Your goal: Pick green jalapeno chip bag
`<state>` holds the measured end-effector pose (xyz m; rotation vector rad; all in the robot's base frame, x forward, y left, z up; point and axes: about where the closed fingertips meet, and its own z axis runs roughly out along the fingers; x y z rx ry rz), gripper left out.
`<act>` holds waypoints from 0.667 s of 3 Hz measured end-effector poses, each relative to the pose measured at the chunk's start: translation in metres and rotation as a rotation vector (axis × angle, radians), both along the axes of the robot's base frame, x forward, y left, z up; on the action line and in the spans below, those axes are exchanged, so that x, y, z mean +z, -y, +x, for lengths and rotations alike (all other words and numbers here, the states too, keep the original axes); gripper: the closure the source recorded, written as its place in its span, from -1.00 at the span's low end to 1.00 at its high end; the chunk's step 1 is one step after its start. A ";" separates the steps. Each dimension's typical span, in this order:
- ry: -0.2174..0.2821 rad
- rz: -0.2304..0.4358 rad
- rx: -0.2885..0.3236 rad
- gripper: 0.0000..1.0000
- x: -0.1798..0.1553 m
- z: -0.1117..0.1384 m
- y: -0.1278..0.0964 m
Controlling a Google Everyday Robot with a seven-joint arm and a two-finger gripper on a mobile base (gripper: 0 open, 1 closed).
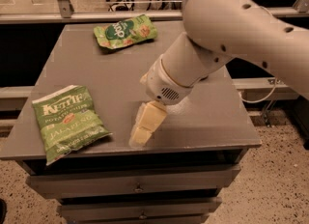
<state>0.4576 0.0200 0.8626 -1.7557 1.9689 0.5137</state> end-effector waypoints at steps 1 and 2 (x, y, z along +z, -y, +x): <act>-0.016 0.069 0.001 -1.00 -0.012 0.012 -0.040; -0.032 0.137 -0.006 -1.00 -0.016 0.017 -0.083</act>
Offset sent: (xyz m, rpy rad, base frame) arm 0.0253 0.1128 -0.0182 0.1938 0.0502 -0.0168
